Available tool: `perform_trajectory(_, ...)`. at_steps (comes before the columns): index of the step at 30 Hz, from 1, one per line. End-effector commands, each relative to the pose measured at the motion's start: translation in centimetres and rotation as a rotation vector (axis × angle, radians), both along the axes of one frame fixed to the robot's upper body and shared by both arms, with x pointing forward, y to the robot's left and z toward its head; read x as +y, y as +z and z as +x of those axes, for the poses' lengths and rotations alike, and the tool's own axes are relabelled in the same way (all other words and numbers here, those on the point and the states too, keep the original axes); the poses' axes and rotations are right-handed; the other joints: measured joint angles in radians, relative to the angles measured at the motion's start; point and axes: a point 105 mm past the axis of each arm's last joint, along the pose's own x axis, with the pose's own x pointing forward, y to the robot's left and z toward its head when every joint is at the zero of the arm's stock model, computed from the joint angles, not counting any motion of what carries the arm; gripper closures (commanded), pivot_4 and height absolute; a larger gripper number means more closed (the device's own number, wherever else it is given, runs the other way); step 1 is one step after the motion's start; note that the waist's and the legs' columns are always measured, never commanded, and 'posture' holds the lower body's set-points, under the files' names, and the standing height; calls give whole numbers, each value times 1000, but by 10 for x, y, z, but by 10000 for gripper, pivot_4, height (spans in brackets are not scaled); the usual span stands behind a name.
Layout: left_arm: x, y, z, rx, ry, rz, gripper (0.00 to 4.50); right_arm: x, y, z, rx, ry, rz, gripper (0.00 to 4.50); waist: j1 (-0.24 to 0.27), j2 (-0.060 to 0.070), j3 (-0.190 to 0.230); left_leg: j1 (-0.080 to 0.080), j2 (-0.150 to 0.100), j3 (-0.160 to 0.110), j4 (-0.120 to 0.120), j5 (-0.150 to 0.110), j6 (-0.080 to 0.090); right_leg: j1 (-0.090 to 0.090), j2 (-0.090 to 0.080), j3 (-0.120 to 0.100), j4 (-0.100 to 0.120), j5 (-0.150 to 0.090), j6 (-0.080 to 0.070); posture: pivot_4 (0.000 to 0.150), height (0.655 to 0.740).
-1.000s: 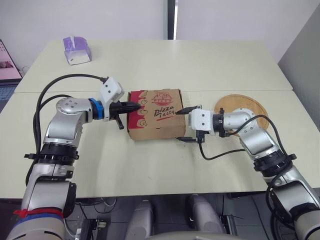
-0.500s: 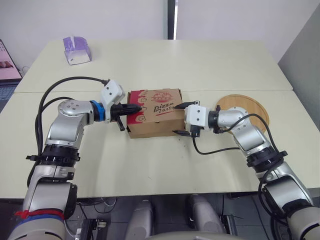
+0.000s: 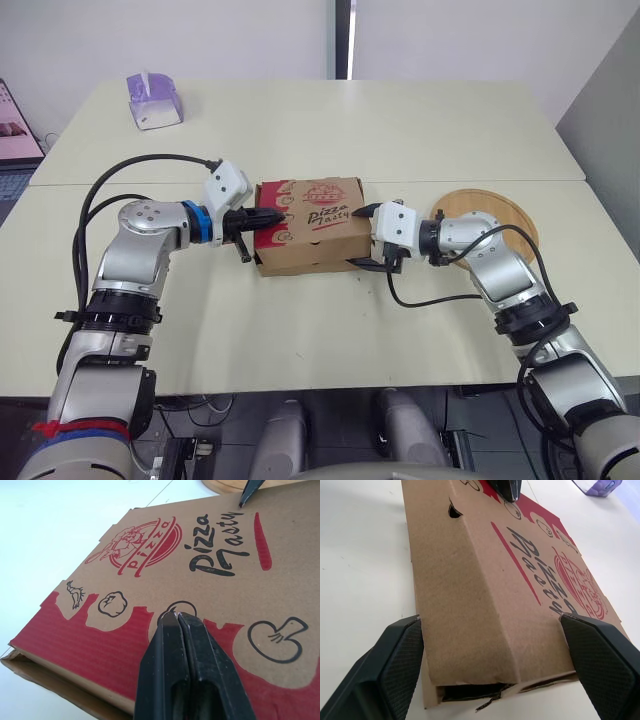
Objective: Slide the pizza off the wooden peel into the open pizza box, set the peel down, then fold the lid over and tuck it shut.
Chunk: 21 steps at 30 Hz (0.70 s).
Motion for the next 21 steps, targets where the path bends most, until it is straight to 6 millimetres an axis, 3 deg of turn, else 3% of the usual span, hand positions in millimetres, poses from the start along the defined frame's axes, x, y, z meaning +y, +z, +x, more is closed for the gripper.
perform_trajectory(1, 0, 7, 2, -34, 1, 2, 45000, -3, 17, -8, -31, 37, 37, 387, 0, 0, 0, 0, 0, 0, 0, 0, 0, 0, 0, 0, 0, 0, 0, 1500, 7400)
perform_trajectory(12, -1, 8, 4, -36, 1, 2, 45000, -10, 21, -23, -53, 85, -10, 387, 0, 0, 0, 0, 0, 0, 0, 0, 0, 0, 0, 0, 0, 0, 0, 1500, 7400)
perform_trajectory(21, -2, 9, 5, -39, -3, 3, 45000, -4, 33, -17, -46, 43, 61, 387, 0, 0, 0, 0, 0, 0, 0, 0, 0, 0, 0, 0, 0, 0, 0, 1500, 7400)
